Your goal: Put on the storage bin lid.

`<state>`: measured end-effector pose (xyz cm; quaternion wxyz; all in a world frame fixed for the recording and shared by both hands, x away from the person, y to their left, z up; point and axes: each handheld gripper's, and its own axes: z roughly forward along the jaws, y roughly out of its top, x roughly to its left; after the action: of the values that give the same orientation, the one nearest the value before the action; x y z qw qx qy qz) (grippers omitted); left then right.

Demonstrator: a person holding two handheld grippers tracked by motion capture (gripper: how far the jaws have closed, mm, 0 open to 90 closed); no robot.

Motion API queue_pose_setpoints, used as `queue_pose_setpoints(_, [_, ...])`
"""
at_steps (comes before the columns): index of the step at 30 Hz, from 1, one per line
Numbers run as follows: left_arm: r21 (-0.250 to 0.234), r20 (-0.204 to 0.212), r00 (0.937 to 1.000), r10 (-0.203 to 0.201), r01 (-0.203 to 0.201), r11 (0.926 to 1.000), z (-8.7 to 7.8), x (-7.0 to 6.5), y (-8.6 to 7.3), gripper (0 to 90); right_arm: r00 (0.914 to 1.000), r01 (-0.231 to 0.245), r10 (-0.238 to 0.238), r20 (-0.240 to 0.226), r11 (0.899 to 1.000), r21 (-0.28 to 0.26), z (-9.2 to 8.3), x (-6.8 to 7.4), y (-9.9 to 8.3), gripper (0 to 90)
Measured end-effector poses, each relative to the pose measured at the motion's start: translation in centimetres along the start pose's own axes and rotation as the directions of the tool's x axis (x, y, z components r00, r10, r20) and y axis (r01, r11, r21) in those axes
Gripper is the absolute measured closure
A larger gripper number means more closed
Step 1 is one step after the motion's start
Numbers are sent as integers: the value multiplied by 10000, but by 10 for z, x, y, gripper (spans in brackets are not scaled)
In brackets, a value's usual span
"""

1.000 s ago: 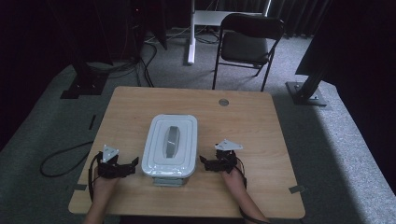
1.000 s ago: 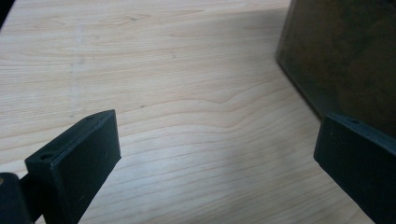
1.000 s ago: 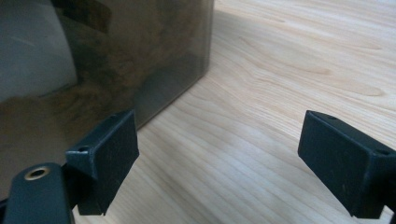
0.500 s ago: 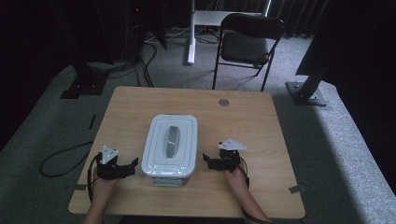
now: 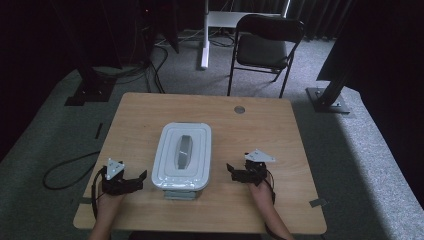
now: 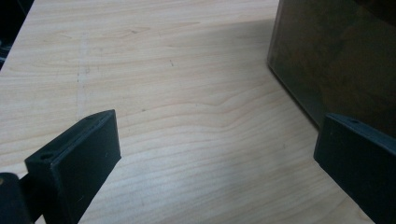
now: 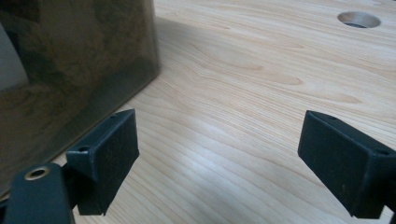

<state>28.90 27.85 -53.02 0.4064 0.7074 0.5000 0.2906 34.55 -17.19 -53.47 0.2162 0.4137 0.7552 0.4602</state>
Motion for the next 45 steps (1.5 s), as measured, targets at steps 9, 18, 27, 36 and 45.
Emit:
queue_pose_setpoints(9, [143,-154,9998,-92,95,9999,-6,4,-11,12,9957,-237,266,883,9992,-333,-13,-9,-7,116])
queue_pose_setpoints(18, [240,-578,9983,-48,62,9997,-17,12,-22,12,9908,-280,297,1321,9995,-149,-27,-20,-18,116])
queue_pose_setpoints(27, [277,-1045,9942,-271,301,9992,-29,23,-32,12,9807,-666,713,1820,9973,-321,-46,-35,-29,115])
queue_pose_setpoints(36, [405,-1358,9901,-353,411,9983,-36,30,-39,12,9696,-1028,1057,2206,9944,-246,-61,-45,-41,115])
queue_pose_setpoints(45, [430,-1753,9830,-541,626,9971,-43,37,-45,12,9530,-1262,1260,2754,9919,-172,-76,-56,-51,115])
